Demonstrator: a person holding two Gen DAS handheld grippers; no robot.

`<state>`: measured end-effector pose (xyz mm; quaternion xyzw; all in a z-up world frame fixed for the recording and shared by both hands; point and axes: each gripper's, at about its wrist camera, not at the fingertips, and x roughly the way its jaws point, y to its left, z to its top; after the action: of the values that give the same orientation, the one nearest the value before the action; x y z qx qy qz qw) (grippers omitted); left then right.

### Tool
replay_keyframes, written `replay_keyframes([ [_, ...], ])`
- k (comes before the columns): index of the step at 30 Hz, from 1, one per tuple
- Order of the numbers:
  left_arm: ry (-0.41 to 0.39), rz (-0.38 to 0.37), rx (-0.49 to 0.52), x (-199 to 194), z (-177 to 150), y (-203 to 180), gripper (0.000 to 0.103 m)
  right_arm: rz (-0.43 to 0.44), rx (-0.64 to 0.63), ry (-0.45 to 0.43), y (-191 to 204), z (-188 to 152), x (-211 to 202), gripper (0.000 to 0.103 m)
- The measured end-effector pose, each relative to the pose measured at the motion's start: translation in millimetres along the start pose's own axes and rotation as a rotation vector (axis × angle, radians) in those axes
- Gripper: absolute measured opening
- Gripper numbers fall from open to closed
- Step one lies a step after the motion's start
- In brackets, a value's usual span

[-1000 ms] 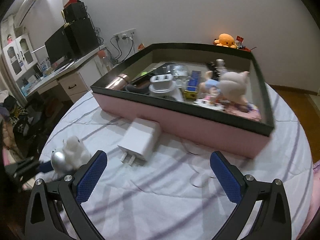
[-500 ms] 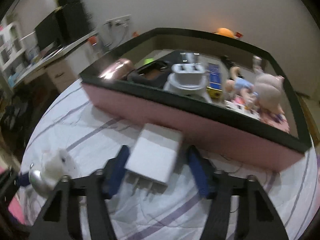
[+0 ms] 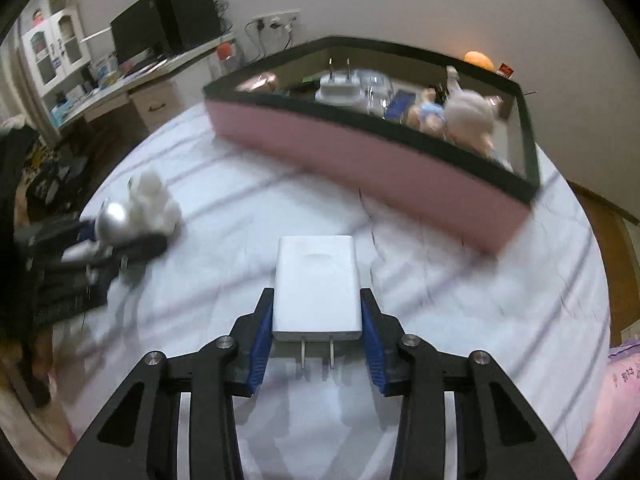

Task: Organize rigid objects
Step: 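Grasp the white charger with the right gripper, then lift the figurine and charger and carry them over the box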

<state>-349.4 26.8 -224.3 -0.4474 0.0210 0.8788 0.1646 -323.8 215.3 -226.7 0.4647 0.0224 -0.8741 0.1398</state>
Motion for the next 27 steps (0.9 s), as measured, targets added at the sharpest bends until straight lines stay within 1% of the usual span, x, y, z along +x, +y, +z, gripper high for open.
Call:
replay_keyframes([
  [3, 0.013, -0.024, -0.005, -5, -7, -9, 0.046, 0.011, 0.007, -0.010, -5, -11, -8, 0.041],
  [5, 0.014, 0.005, 0.001, -5, -10, -16, 0.046, 0.020, 0.021, -0.032, -8, -14, -7, 0.041],
  [9, 0.012, 0.020, 0.001, -2, -8, -21, 0.055, 0.014, 0.020, -0.063, -7, -9, -3, 0.042],
  [10, 0.013, 0.025, 0.008, -1, -8, -23, 0.059, 0.015, 0.022, -0.068, -8, -8, -2, 0.042],
  [12, 0.006, 0.041, 0.022, 1, -8, -27, 0.060, 0.022, 0.022, -0.075, -7, -4, 1, 0.046],
  [14, -0.004, 0.066, 0.051, 2, -9, -31, 0.059, 0.017, 0.004, -0.078, -5, -5, 3, 0.046],
  [16, -0.014, 0.067, 0.097, 1, -11, -37, 0.046, 0.021, -0.014, -0.080, -4, -6, 4, 0.046],
  [18, -0.011, 0.063, 0.107, -1, -10, -38, 0.045, 0.023, -0.024, -0.082, -6, -6, 4, 0.041],
  [22, -0.006, 0.060, 0.082, -4, -8, -36, 0.045, 0.020, -0.016, -0.100, -7, -8, 1, 0.041],
  [25, -0.014, 0.062, 0.069, -10, -8, -35, 0.045, 0.026, 0.013, -0.118, -12, -11, -4, 0.041],
  [27, -0.018, 0.035, 0.058, -15, -8, -33, 0.045, 0.042, 0.035, -0.121, -15, -13, -8, 0.041],
])
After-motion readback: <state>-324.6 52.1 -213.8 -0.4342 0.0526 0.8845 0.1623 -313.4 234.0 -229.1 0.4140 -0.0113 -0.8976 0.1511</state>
